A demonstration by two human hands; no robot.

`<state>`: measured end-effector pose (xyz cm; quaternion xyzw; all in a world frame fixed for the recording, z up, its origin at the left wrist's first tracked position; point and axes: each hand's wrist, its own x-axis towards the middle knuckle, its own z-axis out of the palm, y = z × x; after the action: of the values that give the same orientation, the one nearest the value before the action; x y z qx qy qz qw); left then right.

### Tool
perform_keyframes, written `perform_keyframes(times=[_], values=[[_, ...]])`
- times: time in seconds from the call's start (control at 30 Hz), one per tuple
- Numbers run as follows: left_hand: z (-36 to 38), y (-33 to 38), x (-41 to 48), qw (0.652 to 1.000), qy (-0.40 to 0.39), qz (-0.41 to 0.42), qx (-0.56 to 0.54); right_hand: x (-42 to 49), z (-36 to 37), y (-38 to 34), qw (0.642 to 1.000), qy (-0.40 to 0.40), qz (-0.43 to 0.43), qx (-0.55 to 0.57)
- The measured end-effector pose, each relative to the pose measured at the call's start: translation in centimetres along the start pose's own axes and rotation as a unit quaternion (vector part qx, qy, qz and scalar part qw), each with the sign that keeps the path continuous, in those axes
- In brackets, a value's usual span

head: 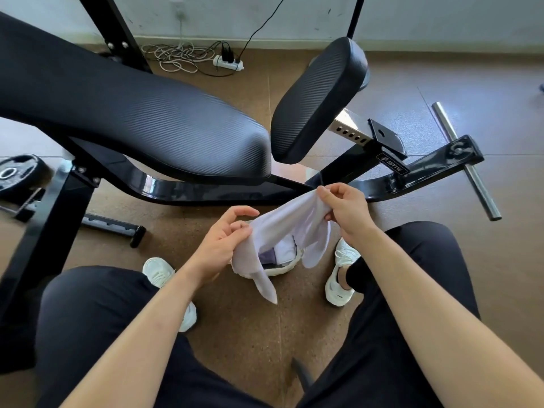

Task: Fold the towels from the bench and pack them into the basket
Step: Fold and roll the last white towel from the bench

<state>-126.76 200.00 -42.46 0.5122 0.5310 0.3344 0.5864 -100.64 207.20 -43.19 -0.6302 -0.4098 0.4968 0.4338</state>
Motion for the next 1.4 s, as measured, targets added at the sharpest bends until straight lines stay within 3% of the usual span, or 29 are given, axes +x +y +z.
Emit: perform_keyframes(times=[0.23, 0.43, 0.57, 0.8, 1.07, 1.17, 1.27, 1.4], values=[[-0.6, 0.9, -1.3, 0.993, -0.105, -0.054, 0.004, 1.0, -0.6, 0.5, 0.997, 0.061, 0.039, -0.008], [-0.7, 0.2, -1.2, 0.991, -0.071, -0.006, 0.112, 1.4, -0.6, 0.6, 0.997, 0.063, 0.037, -0.01], [-0.5, -0.1, -0.9, 0.987, 0.015, 0.034, 0.159, 1.3, -0.3, 0.8, 0.998, 0.045, 0.035, -0.02], [-0.7, 0.8, -1.1, 0.994, 0.083, 0.067, 0.003, 1.4, -0.2, 1.4, 0.997, 0.029, 0.059, -0.034], [-1.0, 1.0, -0.8, 0.974, 0.095, -0.01, -0.203, 1.4, -0.4, 1.5, 0.995, 0.063, 0.071, -0.042], [-1.0, 0.9, -0.6, 0.965, 0.116, -0.045, -0.233, 1.4, -0.6, 1.5, 0.993, 0.075, 0.07, -0.055], [-1.2, 0.6, -0.3, 0.951, 0.188, -0.075, -0.233, 1.2, -0.5, 1.5, 0.993, 0.076, 0.07, -0.058], [-1.3, 0.4, 0.1, 0.944, 0.214, -0.079, -0.24, 0.7, 0.1, 1.6, 0.996, 0.029, 0.061, -0.05]])
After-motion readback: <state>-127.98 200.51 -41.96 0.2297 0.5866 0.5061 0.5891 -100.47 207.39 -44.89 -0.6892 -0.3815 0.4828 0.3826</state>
